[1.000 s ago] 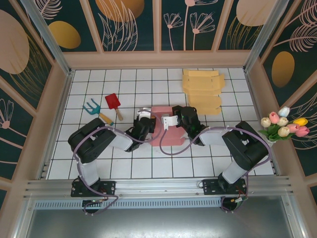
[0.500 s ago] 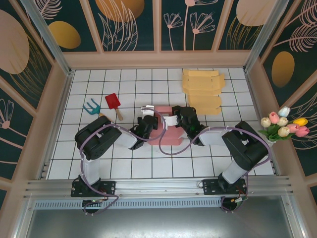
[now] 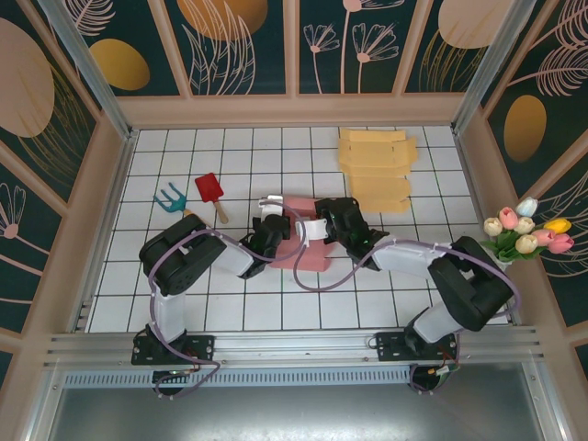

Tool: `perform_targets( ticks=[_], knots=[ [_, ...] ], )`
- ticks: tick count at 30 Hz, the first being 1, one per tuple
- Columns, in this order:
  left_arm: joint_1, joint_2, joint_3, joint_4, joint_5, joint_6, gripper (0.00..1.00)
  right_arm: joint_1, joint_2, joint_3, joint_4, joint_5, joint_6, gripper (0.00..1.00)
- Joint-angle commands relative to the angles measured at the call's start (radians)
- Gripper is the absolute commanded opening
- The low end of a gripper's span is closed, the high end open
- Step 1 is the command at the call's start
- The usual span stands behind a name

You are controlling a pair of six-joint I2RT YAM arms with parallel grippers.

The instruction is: Fold the paper box

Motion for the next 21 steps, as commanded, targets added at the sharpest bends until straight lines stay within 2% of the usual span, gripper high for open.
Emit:
perform_targets(
  ticks=[1, 7, 9, 12, 15, 18, 20, 21],
  knots=[
    [0.011, -0.014, -0.019, 0.013, -0.041, -0.007, 0.0, 0.009, -0.068, 0.048, -0.18, -0.067, 0.059, 0.43],
    [0.01, -0.024, -0.042, 0.033, -0.04, -0.001, 0.0, 0.005, -0.178, 0.109, -0.277, -0.095, 0.162, 0.46],
    [0.01, -0.035, -0.055, 0.041, -0.04, 0.004, 0.0, 0.002, -0.22, 0.112, -0.25, -0.055, 0.214, 0.46],
    [0.01, -0.055, -0.079, 0.057, -0.042, 0.015, 0.0, -0.003, -0.287, 0.128, -0.174, 0.036, 0.379, 0.45],
    [0.01, -0.076, -0.096, 0.058, -0.042, 0.021, 0.0, -0.003, -0.347, 0.149, -0.13, 0.116, 0.661, 0.38],
    [0.01, -0.092, -0.108, 0.058, -0.032, 0.012, 0.0, -0.001, -0.401, 0.137, -0.098, 0.258, 1.063, 0.37],
    [0.009, -0.099, -0.118, 0.062, -0.024, 0.003, 0.0, -0.008, -0.422, 0.144, -0.195, 0.369, 1.404, 0.38],
    [0.01, -0.101, -0.121, 0.065, -0.022, 0.0, 0.0, -0.016, -0.426, 0.146, -0.252, 0.366, 1.525, 0.39]
  ],
)
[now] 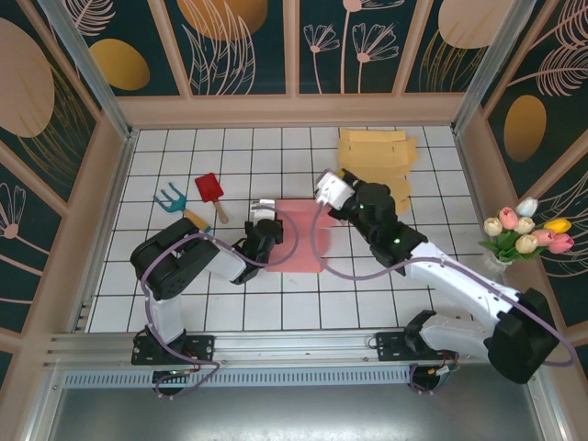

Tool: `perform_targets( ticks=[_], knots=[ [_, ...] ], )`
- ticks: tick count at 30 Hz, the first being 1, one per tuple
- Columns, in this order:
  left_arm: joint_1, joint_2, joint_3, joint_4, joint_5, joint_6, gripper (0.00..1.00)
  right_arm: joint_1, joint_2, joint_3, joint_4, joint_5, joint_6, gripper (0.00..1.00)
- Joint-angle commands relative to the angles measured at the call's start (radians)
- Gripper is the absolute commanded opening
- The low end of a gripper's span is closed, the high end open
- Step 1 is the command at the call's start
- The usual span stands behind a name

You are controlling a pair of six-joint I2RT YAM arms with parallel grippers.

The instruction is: Fold the paper box

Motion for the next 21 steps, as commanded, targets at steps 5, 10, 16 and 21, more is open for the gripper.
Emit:
perform_targets(
  ticks=[5, 10, 16, 21],
  knots=[
    [0.006, -0.032, -0.032, 0.036, -0.006, -0.005, 0.0, -0.026, 0.004, -0.07, -0.095, -0.068, 0.896, 0.42],
    [0.005, -0.027, -0.04, 0.052, -0.025, -0.018, 0.0, -0.026, 0.09, -0.14, 0.063, -0.241, 1.034, 0.42],
    [0.006, -0.013, -0.03, 0.047, -0.028, -0.021, 0.0, -0.025, 0.229, -0.12, 0.109, -0.292, 1.054, 0.42],
    [0.006, -0.003, -0.029, 0.049, -0.027, -0.022, 0.0, -0.023, 0.281, -0.104, 0.119, -0.293, 1.061, 0.42]
  ],
)
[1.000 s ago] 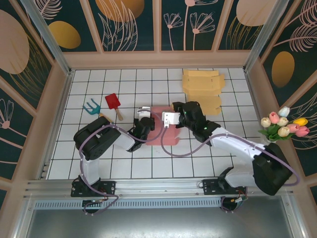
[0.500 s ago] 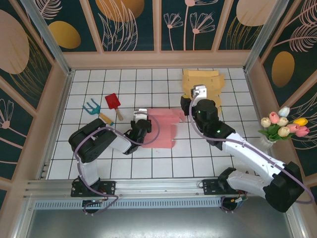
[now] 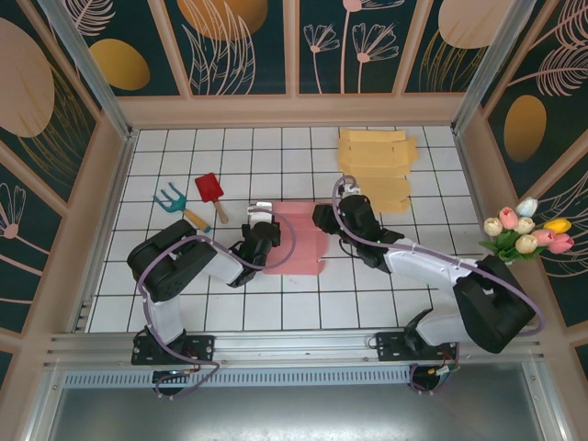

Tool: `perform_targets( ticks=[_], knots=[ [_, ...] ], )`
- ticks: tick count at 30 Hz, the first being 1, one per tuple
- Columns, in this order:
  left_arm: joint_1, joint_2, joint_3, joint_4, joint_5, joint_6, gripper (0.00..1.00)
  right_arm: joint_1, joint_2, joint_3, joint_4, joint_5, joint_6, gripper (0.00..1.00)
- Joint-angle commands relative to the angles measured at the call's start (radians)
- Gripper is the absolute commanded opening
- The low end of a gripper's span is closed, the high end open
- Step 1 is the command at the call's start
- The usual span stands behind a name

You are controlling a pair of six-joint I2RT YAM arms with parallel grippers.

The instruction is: Fold the paper box

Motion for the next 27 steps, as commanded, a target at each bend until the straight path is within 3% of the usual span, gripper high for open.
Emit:
perform_targets(
  ticks=[1, 5, 19, 23, 27],
  knots=[
    [0.004, 0.007, 0.001, 0.03, -0.029, -0.018, 0.0, 0.004, 0.019, 0.033, 0.054, -0.018, 0.039, 0.42],
    [0.004, 0.012, 0.007, 0.029, -0.021, -0.015, 0.0, 0.008, 0.031, 0.01, 0.101, 0.003, 0.046, 0.44],
    [0.004, 0.022, 0.017, 0.021, -0.006, -0.036, 0.0, 0.002, 0.109, -0.013, 0.237, -0.13, 0.124, 0.43],
    [0.004, 0.024, 0.019, 0.021, -0.003, -0.036, 0.0, 0.0, 0.105, -0.05, 0.36, -0.214, 0.131, 0.41],
    [0.004, 0.019, 0.014, 0.023, -0.007, -0.039, 0.0, -0.005, 0.085, -0.078, 0.387, -0.19, 0.131, 0.36]
  ],
)
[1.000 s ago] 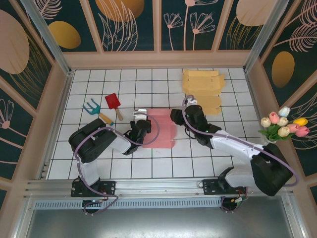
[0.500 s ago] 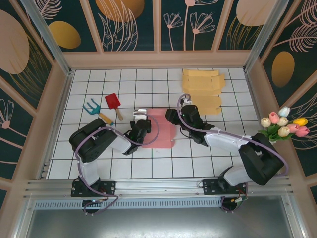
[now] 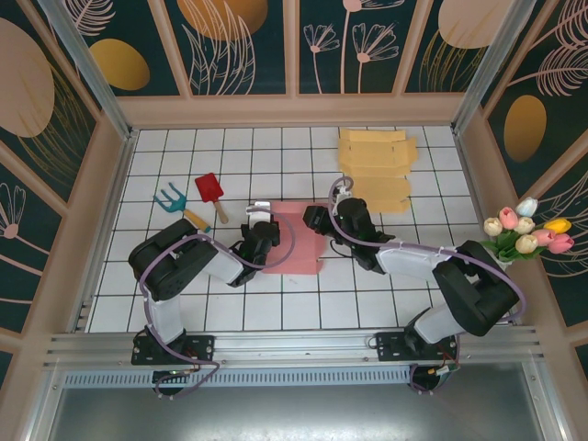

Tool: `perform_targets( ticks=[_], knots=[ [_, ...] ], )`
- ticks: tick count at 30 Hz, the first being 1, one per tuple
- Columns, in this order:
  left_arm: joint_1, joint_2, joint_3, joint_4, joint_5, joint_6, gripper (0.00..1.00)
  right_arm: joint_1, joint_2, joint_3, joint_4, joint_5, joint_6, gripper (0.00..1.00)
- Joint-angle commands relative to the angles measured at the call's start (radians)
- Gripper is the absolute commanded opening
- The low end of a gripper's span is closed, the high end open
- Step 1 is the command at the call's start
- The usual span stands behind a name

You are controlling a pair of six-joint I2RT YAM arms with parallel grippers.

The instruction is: Fold the paper box

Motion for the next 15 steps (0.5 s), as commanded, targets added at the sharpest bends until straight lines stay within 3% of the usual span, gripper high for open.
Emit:
perform_targets(
  ticks=[1, 9, 15],
  knots=[
    [0.002, 0.008, 0.009, 0.016, 0.001, -0.009, 0.0, -0.005, -0.033, -0.029, 0.097, -0.017, 0.011, 0.34],
    [0.002, 0.006, 0.01, 0.008, 0.0, -0.02, 0.0, -0.059, -0.043, -0.114, 0.123, -0.001, 0.004, 0.25],
    [0.002, 0.012, 0.017, -0.005, -0.01, -0.024, 0.0, -0.079, -0.057, -0.144, 0.136, -0.032, -0.013, 0.37]
  ],
)
